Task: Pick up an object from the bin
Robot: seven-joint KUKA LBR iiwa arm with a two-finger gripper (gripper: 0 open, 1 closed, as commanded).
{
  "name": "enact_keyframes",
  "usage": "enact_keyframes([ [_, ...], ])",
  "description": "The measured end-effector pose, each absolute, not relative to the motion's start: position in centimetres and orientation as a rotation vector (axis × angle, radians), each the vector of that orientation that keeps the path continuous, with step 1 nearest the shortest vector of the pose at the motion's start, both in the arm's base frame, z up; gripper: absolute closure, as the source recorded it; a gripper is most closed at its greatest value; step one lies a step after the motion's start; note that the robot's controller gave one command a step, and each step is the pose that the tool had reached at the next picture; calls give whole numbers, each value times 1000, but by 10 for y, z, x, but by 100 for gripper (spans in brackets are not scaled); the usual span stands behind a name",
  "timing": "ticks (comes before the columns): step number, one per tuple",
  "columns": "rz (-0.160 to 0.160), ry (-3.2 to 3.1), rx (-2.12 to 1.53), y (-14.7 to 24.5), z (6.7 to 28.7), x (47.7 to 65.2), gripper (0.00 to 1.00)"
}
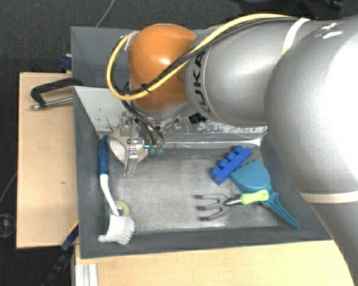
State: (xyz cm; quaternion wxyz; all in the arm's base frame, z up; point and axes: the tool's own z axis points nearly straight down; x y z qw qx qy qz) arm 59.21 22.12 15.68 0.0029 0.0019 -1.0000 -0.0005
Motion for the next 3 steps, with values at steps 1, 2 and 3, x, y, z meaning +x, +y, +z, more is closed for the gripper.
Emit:
enact_keyframes([
  [1,-4,-3143,3,220,162,594,0],
  [2,-9,-3149,190,224,123,578,0],
  [3,-7,-3121,316,224,105,567,0],
])
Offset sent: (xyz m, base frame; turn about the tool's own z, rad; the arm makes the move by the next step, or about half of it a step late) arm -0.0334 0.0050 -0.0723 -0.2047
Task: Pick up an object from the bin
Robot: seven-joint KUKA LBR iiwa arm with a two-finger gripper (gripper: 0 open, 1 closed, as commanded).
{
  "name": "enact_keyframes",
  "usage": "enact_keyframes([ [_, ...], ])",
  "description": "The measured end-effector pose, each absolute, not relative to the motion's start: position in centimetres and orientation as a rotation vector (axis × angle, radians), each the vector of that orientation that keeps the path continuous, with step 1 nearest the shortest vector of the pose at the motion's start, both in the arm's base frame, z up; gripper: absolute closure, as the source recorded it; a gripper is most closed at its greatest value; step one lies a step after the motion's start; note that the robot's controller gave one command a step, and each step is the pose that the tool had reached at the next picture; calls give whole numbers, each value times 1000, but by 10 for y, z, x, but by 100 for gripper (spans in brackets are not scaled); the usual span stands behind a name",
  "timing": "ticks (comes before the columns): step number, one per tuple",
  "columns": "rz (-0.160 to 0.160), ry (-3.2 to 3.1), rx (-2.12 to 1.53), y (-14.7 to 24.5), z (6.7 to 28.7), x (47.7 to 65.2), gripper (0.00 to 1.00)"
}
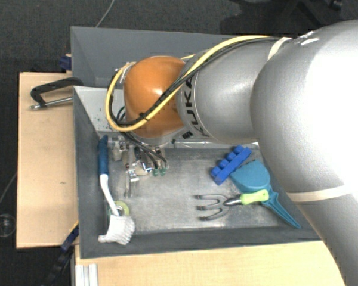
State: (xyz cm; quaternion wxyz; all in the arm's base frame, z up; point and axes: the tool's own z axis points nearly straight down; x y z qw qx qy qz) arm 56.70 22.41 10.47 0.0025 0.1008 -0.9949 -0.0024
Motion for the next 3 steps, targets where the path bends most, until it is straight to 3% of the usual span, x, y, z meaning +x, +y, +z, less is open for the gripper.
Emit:
enact_keyframes([
  [1,-12,-3145,238,217,112,573,0],
  [2,-11,-3119,385,181,118,580,0],
  [3,2,-3075,709,173,112,569,0],
])
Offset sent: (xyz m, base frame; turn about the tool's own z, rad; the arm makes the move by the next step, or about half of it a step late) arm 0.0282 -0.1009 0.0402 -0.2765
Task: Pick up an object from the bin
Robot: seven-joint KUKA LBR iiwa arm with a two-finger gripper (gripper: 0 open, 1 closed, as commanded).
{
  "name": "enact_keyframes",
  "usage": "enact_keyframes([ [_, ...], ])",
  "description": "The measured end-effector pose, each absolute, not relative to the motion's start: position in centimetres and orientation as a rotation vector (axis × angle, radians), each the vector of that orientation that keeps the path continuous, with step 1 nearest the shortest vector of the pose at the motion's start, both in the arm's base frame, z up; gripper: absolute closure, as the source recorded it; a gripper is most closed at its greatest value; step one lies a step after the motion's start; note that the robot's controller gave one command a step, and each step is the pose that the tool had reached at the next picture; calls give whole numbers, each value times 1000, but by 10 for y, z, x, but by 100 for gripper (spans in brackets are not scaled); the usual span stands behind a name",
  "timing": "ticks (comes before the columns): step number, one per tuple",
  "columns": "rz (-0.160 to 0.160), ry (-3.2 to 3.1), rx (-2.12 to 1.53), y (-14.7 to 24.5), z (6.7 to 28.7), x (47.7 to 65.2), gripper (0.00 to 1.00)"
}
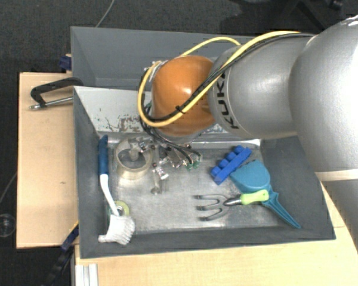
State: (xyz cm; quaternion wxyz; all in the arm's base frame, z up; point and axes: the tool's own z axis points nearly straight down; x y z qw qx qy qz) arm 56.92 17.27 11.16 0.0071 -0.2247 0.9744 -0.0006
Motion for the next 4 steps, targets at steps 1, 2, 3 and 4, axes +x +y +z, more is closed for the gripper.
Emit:
enact_keyframes([
  [1,7,3075,-623,220,81,554,0],
  [2,3,3084,-492,180,72,544,100],
  [3,3,3084,-492,180,72,544,100],
  [4,4,3064,-602,134,74,531,100],
])
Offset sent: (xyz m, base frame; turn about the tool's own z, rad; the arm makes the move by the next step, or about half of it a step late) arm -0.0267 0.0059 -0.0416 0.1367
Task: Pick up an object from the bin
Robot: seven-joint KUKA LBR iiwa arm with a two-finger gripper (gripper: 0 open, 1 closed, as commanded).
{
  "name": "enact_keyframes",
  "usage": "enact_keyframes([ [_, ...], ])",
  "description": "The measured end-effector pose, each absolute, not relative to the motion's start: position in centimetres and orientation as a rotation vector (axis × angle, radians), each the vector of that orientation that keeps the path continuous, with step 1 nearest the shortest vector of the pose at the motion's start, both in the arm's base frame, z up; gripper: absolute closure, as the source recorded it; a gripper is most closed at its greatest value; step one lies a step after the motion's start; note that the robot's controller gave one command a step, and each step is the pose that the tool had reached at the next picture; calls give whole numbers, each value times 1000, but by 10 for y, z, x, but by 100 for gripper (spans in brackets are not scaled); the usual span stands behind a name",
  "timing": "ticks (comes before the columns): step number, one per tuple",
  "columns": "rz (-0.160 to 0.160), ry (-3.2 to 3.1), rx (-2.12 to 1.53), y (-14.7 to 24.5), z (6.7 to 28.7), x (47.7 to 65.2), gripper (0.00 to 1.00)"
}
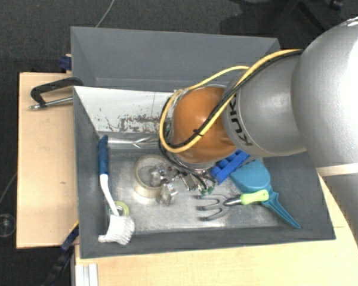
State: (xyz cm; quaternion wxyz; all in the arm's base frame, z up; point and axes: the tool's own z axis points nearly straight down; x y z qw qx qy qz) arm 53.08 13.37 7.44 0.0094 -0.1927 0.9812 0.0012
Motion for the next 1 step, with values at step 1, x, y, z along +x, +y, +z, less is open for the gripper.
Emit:
enact_keyframes([
  [1,1,3064,-613,119,74,530,100],
])
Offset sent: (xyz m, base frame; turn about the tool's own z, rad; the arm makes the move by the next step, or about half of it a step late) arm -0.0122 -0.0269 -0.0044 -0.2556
